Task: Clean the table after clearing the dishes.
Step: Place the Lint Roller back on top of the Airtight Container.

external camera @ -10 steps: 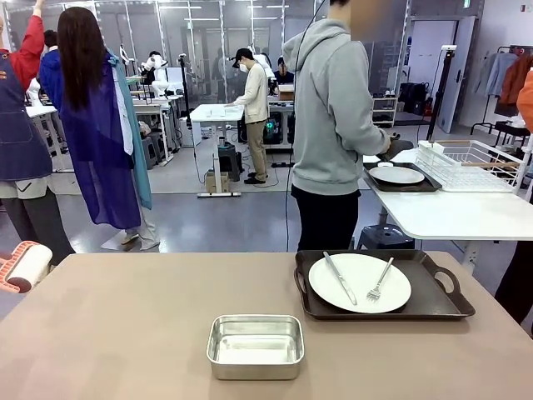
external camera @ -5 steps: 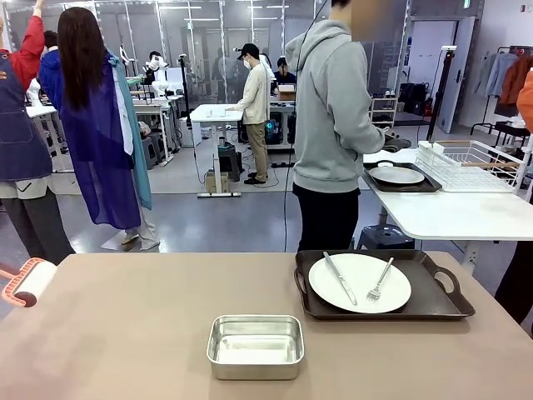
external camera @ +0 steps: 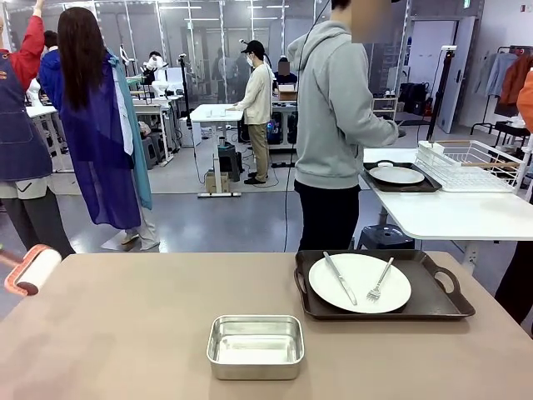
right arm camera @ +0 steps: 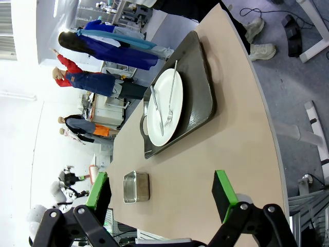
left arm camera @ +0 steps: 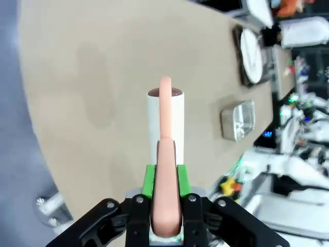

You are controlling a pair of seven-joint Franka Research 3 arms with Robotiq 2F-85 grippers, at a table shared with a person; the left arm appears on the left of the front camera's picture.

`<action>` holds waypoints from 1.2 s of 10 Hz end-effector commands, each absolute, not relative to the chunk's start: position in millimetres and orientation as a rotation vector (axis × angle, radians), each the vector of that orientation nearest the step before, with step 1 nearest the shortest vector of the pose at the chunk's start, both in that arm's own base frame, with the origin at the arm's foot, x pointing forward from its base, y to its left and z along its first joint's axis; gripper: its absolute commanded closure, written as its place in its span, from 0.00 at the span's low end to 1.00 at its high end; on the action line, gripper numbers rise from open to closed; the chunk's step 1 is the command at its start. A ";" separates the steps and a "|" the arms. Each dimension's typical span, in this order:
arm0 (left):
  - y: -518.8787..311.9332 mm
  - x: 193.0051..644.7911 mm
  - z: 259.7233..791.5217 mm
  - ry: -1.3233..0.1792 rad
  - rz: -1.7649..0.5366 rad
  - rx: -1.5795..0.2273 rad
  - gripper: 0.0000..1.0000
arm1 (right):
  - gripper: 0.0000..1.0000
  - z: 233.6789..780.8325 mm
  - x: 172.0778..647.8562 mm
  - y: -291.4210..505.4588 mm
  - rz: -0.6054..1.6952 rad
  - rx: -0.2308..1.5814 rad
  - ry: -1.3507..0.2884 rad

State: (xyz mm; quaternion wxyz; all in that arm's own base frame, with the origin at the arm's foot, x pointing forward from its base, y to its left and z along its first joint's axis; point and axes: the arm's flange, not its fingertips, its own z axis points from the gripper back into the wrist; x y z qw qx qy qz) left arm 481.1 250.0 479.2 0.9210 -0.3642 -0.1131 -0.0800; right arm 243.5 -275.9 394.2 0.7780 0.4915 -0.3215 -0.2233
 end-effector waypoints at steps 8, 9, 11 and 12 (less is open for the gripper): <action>-187.8 499.5 673.3 -0.209 -1.870 -0.167 0.80 | 0.00 396.1 241.6 -276.2 -0.478 1.070 -0.706; -203.5 477.8 659.2 -0.152 -1.981 -0.138 0.80 | 0.00 396.1 241.6 -276.2 -0.478 1.070 -0.706; -213.2 462.1 648.5 -0.150 -2.039 -0.107 0.80 | 0.00 396.1 241.6 -276.2 -0.478 1.070 -0.706; -194.2 475.8 666.4 -0.242 -1.909 -0.134 0.80 | 0.00 396.1 241.6 -276.2 -0.478 1.070 -0.706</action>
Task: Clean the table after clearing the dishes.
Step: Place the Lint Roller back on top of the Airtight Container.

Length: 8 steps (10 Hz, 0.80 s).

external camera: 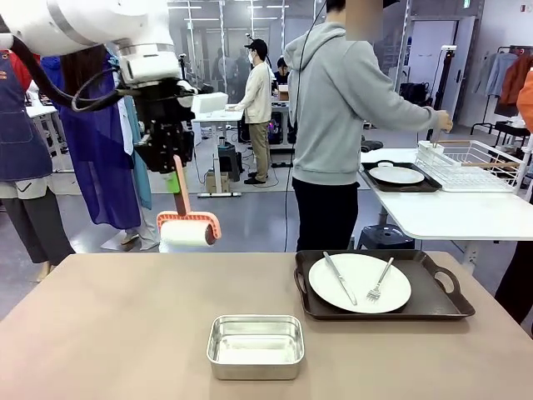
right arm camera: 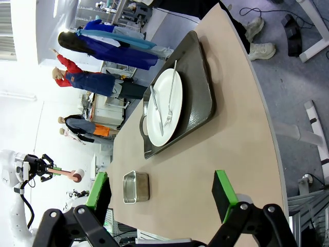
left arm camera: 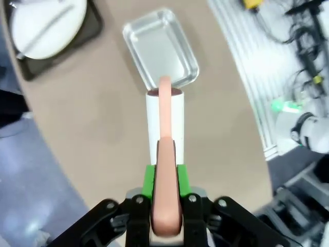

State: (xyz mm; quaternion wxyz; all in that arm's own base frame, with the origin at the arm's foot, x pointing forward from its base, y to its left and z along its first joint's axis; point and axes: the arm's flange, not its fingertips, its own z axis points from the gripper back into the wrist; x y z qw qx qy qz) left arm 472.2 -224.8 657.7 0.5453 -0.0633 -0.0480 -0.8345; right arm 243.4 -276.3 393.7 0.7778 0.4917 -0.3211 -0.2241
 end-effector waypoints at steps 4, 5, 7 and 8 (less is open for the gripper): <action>-224.8 473.4 655.3 -0.107 -1.971 -0.157 0.80 | 0.00 396.1 241.6 -276.2 -0.478 1.070 -0.706; -226.9 463.0 645.4 -0.151 -2.008 -0.157 0.80 | 0.00 396.1 241.6 -276.2 -0.478 1.070 -0.706; -275.4 464.1 608.9 -0.129 -1.923 -0.242 0.80 | 0.00 396.1 241.6 -276.2 -0.478 1.070 -0.706; -299.2 461.2 597.9 -0.062 -1.899 -0.248 0.80 | 0.00 396.1 241.6 -276.2 -0.478 1.070 -0.706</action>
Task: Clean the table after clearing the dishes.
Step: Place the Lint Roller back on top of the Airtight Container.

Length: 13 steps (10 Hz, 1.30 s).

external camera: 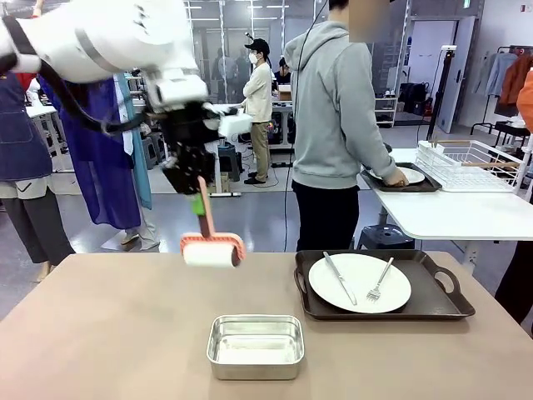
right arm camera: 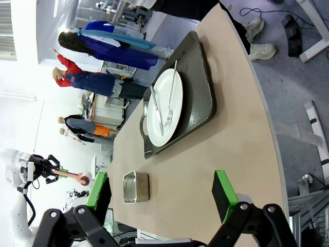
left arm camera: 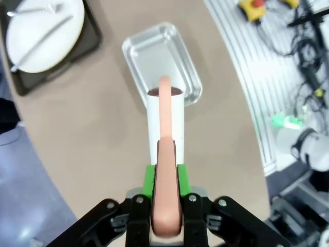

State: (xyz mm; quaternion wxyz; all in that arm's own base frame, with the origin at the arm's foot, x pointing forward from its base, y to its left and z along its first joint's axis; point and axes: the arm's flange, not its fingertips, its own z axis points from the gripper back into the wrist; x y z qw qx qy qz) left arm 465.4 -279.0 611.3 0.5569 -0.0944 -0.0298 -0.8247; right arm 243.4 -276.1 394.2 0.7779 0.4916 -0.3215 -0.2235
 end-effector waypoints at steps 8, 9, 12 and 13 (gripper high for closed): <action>-393.0 502.1 476.4 0.269 -1.805 -0.364 0.80 | 0.00 396.1 241.6 -276.2 -0.478 1.070 -0.706; -397.5 510.5 458.6 0.290 -1.782 -0.351 0.80 | 0.00 396.1 241.6 -276.2 -0.478 1.070 -0.706; -408.3 521.1 427.3 0.342 -1.737 -0.356 0.80 | 0.00 396.1 241.6 -276.2 -0.478 1.070 -0.706; -405.4 524.1 418.7 0.304 -1.713 -0.335 0.80 | 0.00 396.1 241.6 -276.2 -0.478 1.070 -0.706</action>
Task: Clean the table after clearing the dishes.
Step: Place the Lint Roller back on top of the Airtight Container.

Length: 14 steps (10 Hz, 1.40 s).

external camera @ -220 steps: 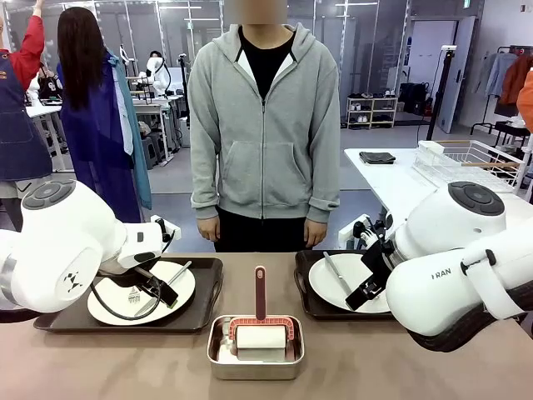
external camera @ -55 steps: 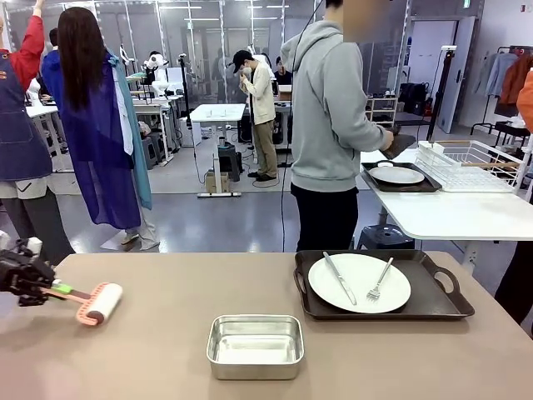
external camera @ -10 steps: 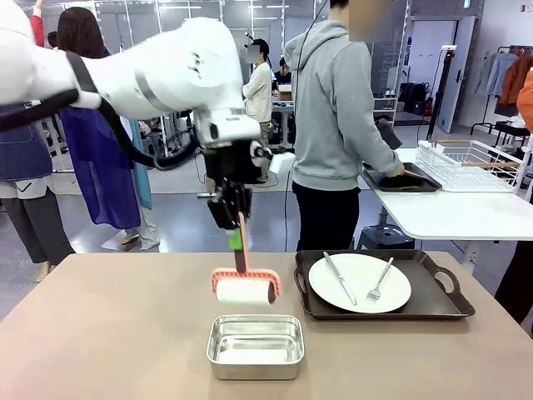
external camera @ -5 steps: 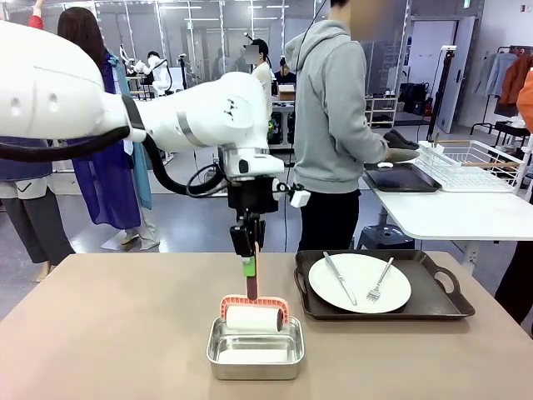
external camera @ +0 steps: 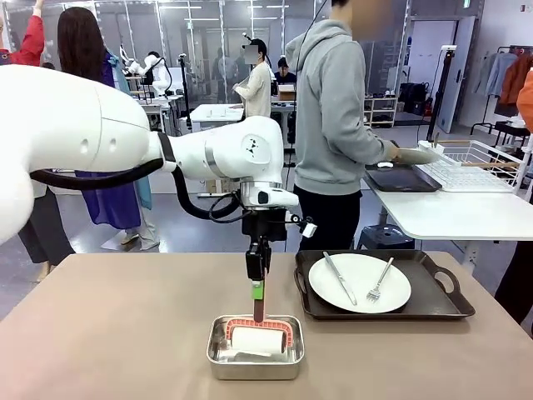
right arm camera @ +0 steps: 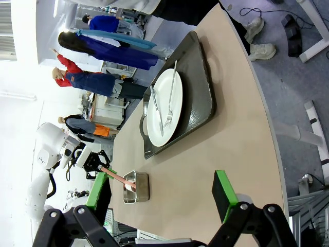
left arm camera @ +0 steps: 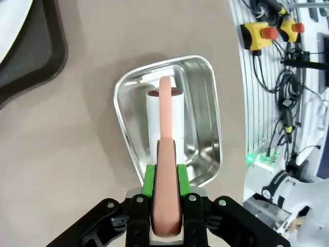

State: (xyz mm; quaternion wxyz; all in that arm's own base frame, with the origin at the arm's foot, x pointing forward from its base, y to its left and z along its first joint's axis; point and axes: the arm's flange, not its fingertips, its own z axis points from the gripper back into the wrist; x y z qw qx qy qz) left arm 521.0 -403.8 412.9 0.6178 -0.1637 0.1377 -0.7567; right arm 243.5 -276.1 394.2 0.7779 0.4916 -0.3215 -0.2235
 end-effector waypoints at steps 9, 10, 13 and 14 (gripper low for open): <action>-377.6 541.8 399.2 0.249 -1.654 -0.336 0.41 | 0.00 396.1 241.6 -276.2 -0.478 1.070 -0.706; -373.7 541.2 402.2 0.232 -1.646 -0.344 0.05 | 0.00 396.1 241.6 -276.2 -0.478 1.070 -0.706; -363.5 537.4 405.1 0.196 -1.662 -0.365 0.00 | 0.00 396.1 241.6 -276.2 -0.478 1.070 -0.706; -377.7 556.5 406.9 0.244 -1.646 -0.331 0.00 | 0.00 396.1 241.6 -276.2 -0.478 1.070 -0.706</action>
